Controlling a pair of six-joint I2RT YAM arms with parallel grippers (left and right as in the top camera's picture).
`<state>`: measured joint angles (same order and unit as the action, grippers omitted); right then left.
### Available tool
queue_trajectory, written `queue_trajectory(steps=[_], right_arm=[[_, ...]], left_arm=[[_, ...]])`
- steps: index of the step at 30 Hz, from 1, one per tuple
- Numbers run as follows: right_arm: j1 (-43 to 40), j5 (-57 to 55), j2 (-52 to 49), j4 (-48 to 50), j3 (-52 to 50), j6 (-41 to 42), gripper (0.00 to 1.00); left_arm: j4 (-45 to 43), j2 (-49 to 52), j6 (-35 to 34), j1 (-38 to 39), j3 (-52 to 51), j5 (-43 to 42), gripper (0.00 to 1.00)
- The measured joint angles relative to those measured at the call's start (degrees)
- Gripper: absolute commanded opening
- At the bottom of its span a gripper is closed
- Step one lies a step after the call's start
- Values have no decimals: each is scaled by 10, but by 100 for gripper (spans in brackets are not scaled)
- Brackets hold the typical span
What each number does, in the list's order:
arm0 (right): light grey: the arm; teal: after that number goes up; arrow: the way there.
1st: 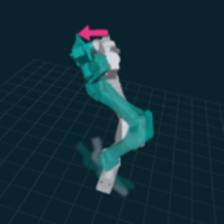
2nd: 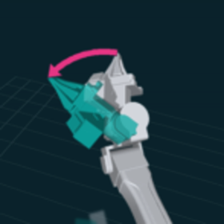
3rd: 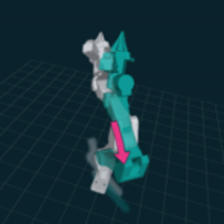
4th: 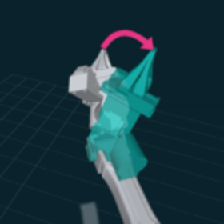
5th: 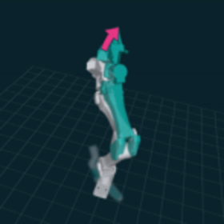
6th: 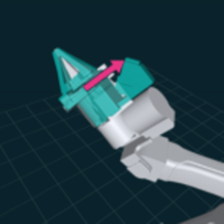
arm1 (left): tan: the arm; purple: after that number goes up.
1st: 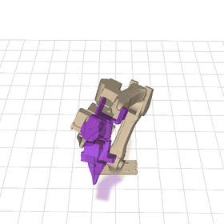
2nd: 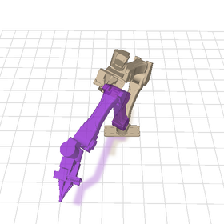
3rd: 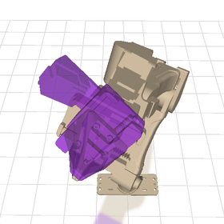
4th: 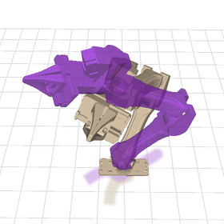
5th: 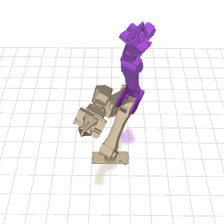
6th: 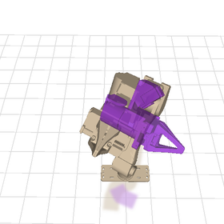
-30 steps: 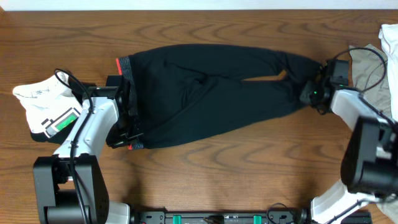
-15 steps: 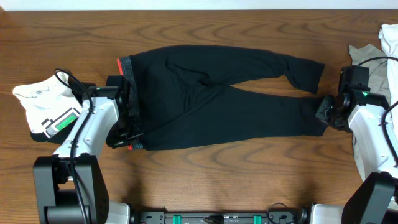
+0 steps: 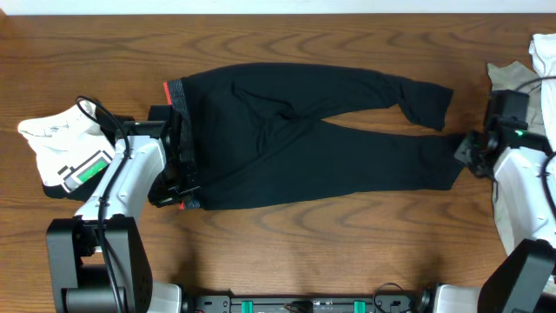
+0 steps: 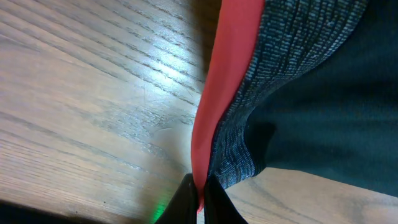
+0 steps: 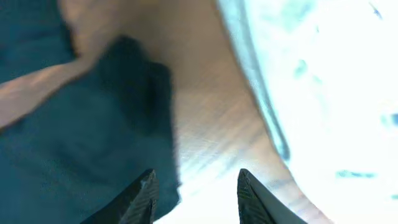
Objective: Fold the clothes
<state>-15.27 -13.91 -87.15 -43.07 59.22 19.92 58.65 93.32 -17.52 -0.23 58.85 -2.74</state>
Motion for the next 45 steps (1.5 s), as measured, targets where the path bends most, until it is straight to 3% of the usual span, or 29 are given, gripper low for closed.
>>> queue_trajectory(steps=[9, 13, 15, 16, 18, 25, 32, 35, 37, 38, 45], right_arm=[[-52, 89, -44, -4, -9, 16, 49], [-51, 122, -87, 25, -14, 14, 46], [-51, 143, -115, 52, -14, 6, 39], [-51, 152, -126, 61, -14, 3, 30], [-51, 167, -150, 80, -14, -2, 1], [-52, 183, -164, 84, -11, -23, 1], [-51, 151, -71, 0, -10, -25, 6], [-51, 111, 12, -22, -5, -16, 17], [-52, 84, 58, -26, 3, -10, 44], [-52, 74, 74, -27, 6, -7, 50], [-52, 50, 69, -40, 8, -1, 58]], left_arm=[[0, 0, 0, 0, 0, 0, 6], [0, 0, 0, 0, 0, 0, 6], [0, 0, 0, 0, 0, 0, 6], [0, 0, 0, 0, 0, 0, 6], [0, 0, 0, 0, 0, 0, 6], [0, 0, 0, 0, 0, 0, 6], [-1, 0, 0, 0, 0, 0, 6], [-1, 0, 0, 0, 0, 0, 6], [-1, 0, 0, 0, 0, 0, 6], [-1, 0, 0, 0, 0, 0, 6], [2, 0, 0, 0, 0, 0, 6]])
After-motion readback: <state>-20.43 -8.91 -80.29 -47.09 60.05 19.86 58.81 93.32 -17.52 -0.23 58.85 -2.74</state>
